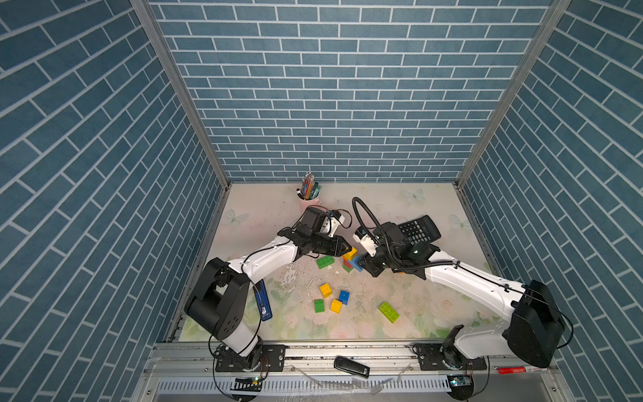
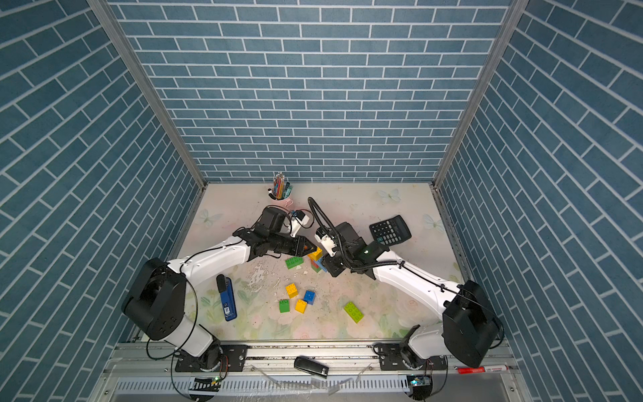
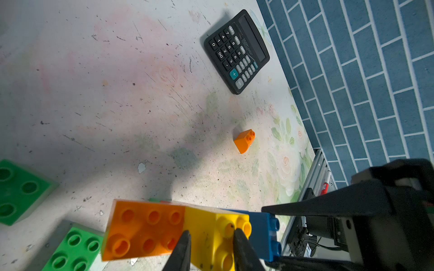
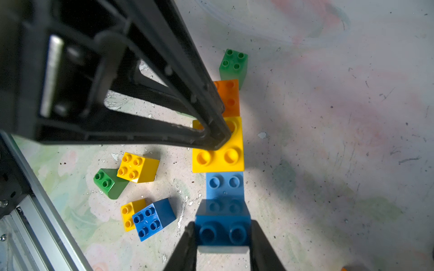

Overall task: Assemble a fork with lego
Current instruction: Assemble the lego brick with the lego brick.

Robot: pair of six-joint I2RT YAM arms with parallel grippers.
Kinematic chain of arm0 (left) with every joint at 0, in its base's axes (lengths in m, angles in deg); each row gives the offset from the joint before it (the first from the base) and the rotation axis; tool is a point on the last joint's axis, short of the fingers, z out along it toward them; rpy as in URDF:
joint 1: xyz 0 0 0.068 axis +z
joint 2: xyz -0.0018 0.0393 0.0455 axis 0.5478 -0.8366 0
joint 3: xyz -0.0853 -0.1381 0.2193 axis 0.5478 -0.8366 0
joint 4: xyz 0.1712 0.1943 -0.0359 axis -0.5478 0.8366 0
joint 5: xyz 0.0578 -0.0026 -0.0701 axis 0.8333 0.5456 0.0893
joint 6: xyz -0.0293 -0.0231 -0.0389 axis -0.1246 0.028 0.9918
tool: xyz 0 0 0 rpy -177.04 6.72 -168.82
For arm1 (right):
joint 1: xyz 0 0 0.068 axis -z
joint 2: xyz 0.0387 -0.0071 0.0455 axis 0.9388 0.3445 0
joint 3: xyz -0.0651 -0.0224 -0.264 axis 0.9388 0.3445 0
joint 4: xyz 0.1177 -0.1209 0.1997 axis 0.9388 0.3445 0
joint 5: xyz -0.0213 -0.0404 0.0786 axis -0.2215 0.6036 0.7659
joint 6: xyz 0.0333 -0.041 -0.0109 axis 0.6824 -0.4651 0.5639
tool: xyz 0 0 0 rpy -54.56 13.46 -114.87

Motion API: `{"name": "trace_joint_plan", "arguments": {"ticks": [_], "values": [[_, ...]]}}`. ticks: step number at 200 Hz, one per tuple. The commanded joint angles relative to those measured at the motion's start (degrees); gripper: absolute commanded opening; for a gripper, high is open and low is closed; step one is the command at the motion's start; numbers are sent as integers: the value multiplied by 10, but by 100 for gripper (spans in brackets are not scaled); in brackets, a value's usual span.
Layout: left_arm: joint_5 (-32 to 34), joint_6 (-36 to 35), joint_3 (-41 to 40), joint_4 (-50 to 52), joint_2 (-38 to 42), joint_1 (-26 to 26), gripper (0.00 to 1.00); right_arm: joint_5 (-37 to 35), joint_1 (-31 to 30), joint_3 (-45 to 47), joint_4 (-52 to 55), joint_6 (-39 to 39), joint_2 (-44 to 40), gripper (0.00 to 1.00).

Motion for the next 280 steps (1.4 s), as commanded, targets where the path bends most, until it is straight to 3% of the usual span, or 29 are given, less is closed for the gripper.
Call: {"name": "trace_joint_plan", "arguments": {"ticks": [1, 280], "values": [[12, -8, -10, 14, -5, -2, 32, -1, -2, -13, 14, -26, 9, 0], [15, -9, -15, 19, 1, -2, 32, -24, -4, -22, 51, -37, 53, 0]]}}
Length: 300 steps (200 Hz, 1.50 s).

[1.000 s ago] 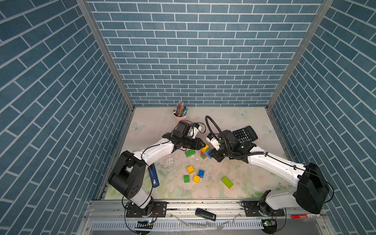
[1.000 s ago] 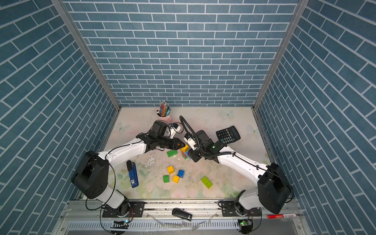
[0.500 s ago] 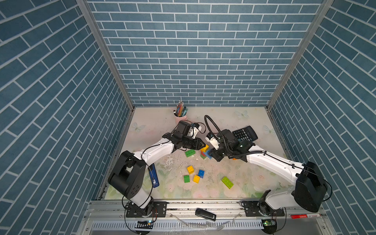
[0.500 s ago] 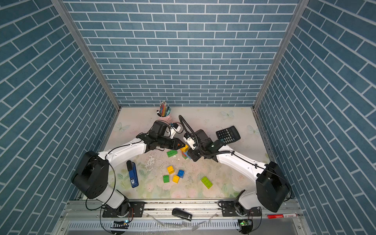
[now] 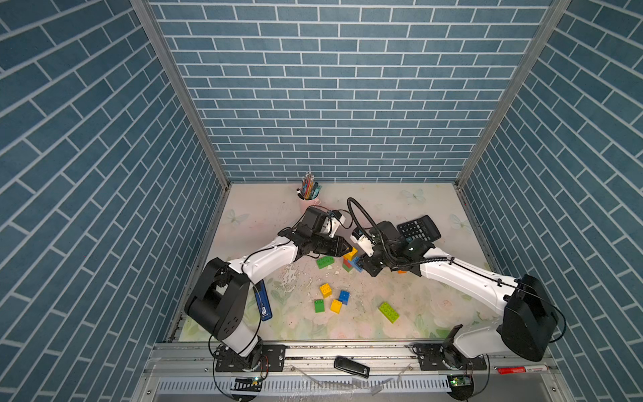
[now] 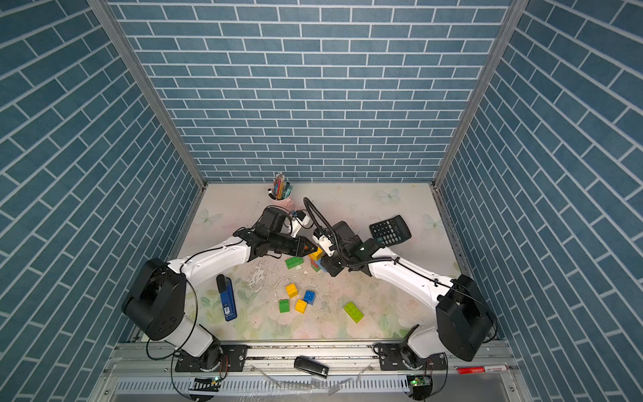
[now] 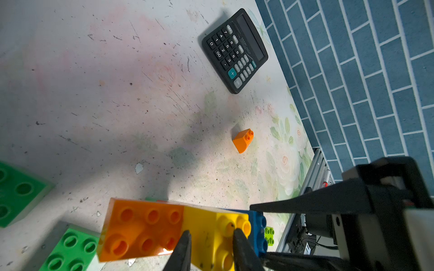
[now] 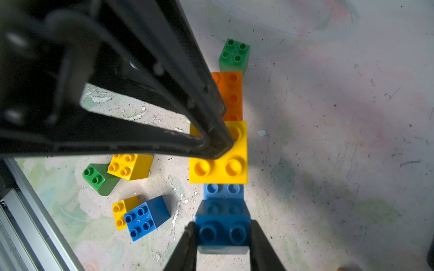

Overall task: Assemble a fork with lego
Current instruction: Assemble the lego brick with the lego brick.

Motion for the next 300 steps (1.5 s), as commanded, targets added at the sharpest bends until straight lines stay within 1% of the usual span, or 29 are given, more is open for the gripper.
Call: {"name": "trace_joint_plan", "arguments": {"ticks": [1, 67, 73, 84, 93, 103, 111, 124, 127, 133, 136, 153, 168, 188, 198, 208, 221, 234, 257, 276, 300], "values": [[15, -9, -15, 20, 1, -1, 32, -15, -2, 0, 32, -20, 23, 0], [16, -8, -15, 19, -1, -1, 32, -15, -2, 3, 23, -11, 17, 0], [16, -8, -16, 19, 0, -1, 31, -13, -2, 2, 21, -8, 15, 5], [17, -7, -19, 17, 1, -1, 31, -9, -1, 1, 16, -5, 11, 16], [18, -5, -21, 14, 3, -1, 31, -6, -1, -2, 11, 0, 7, 23], [19, -4, -23, 13, 3, -1, 31, -3, -1, -5, 7, 2, 3, 35], [21, -3, -24, 13, 3, -1, 31, -1, -1, -7, 1, 7, 0, 43], [24, -2, -25, 14, 3, 0, 31, 2, 0, -8, -9, 15, -6, 53], [25, -2, -26, 14, 3, 0, 31, 3, 0, -9, -11, 16, -8, 57], [26, -2, -26, 15, 3, 1, 30, 5, 0, -10, -15, 19, -11, 73], [26, -2, -26, 15, 3, 1, 30, 7, 0, -11, -16, 19, -12, 77], [31, -2, -26, 17, 3, 3, 30, 8, 2, -9, -28, 29, -23, 83], [33, -1, -26, 19, 3, 5, 30, 6, 8, 3, -50, 50, -44, 85], [37, -2, -27, 22, 5, 6, 29, 14, 37, 42, -106, 119, -84, 88], [38, -2, -28, 22, 6, 7, 29, 39, 66, 75, -148, 186, -106, 90], [40, -1, -29, 23, 7, 9, 29, 72, 97, 105, -194, 253, -120, 90], [44, -2, -31, 25, 8, 11, 28, 113, 123, 140, -253, 334, -126, 89], [46, -1, -32, 25, 8, 12, 27, 144, 134, 167, -307, 406, -122, 88], [49, 0, -30, 28, 8, 13, 27, 184, 137, 226, -446, 531, -100, 89], [52, -1, -31, 30, 8, 13, 27, 196, 138, 273, -548, 595, -80, 89], [52, -1, -30, 31, 7, 14, 27, 207, 138, 302, -614, 622, -58, 91]]}}
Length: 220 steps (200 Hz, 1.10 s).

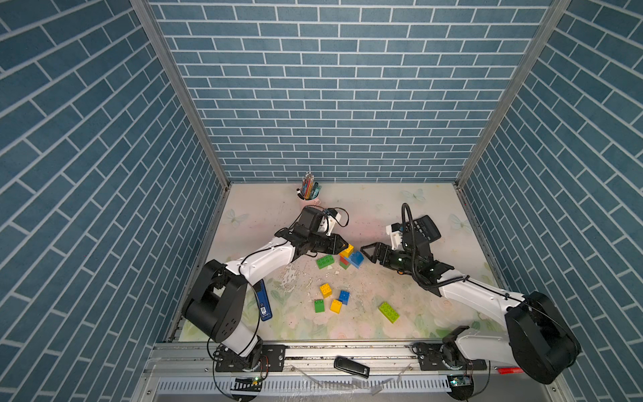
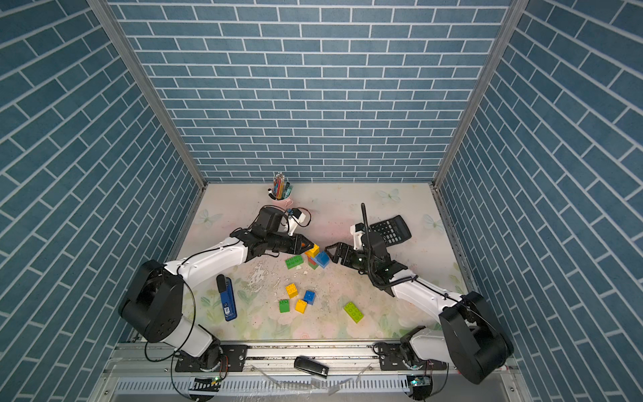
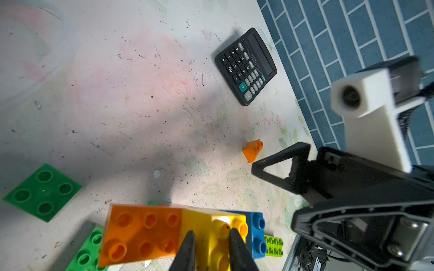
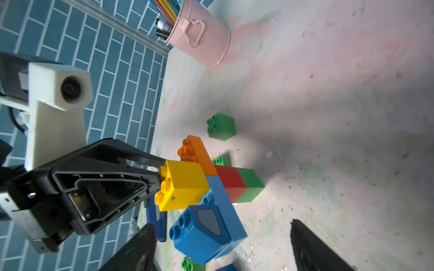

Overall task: Assemble a fork with lego
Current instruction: Assemble the lego brick with the lego brick.

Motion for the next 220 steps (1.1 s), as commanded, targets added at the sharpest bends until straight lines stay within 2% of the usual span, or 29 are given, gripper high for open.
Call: {"name": "trace_joint_plan", "arguments": {"ticks": [1, 97, 150, 186, 204, 220], "values": [[21, -3, -18, 46, -4, 3, 27, 38, 0, 21, -146, 103, 17, 91], [29, -3, -16, 54, -2, 3, 26, 83, -1, 52, -280, 159, 115, 92], [30, -2, -12, 60, -3, 3, 25, 108, -2, 54, -360, 194, 162, 82], [31, -3, -13, 62, -2, 3, 25, 116, -3, 52, -373, 199, 174, 76], [33, -4, -11, 64, -3, 2, 25, 119, -3, 53, -382, 199, 176, 76], [32, -4, -11, 66, -3, 3, 25, 131, -3, 55, -389, 199, 173, 80]]}}
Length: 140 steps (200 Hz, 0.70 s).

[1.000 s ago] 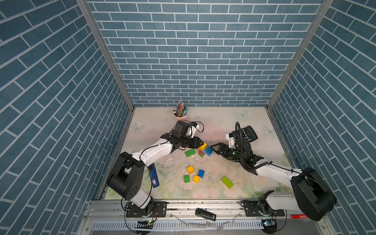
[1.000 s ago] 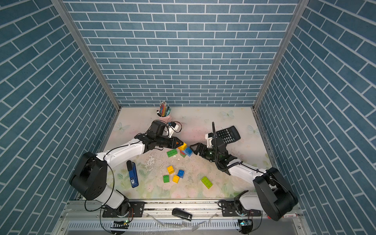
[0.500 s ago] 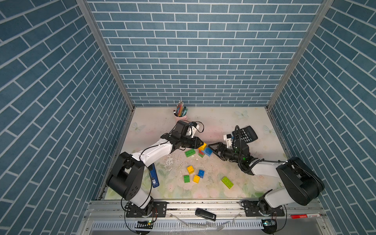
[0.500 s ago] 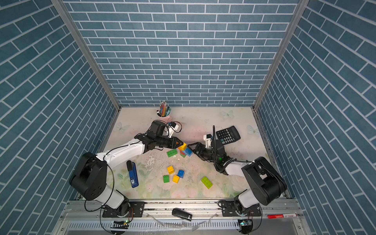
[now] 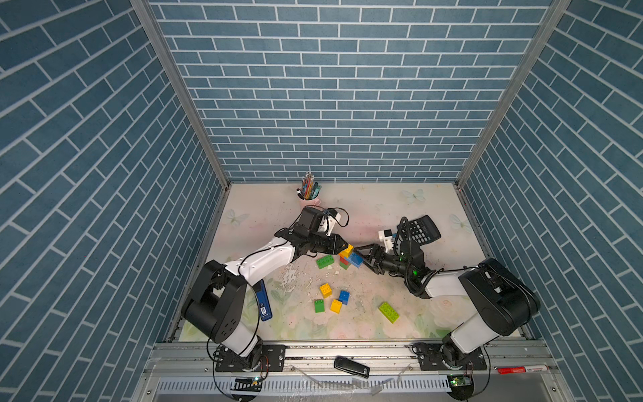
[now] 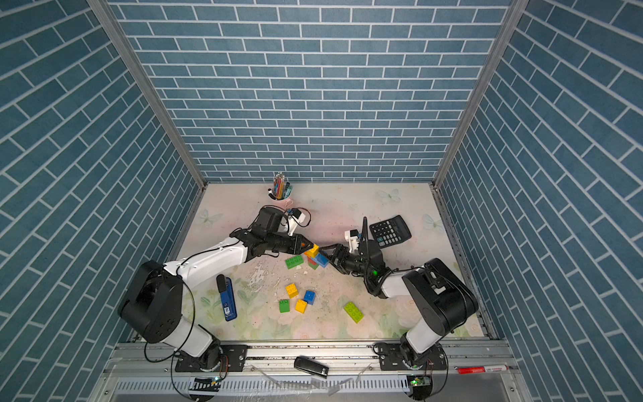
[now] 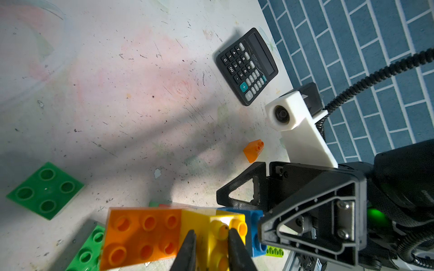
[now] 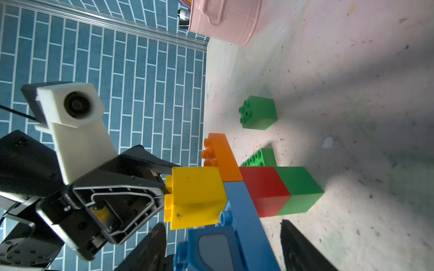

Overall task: Assemble a fork with lego
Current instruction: Assemble the lego brick with the lego brick.

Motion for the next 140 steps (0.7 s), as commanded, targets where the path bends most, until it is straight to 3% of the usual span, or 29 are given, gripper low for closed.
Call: {"name": "trace_joint_plan", "arguments": {"ticks": [1, 71, 140], "values": [[28, -4, -11, 62, -5, 2, 25, 23, -1, 8, -41, 19, 4, 80], [30, -4, -13, 61, -5, 2, 25, 35, -1, 26, -38, 20, 9, 81], [28, -5, -15, 60, -4, 2, 24, 31, -2, 18, -37, 20, 13, 69]]}}
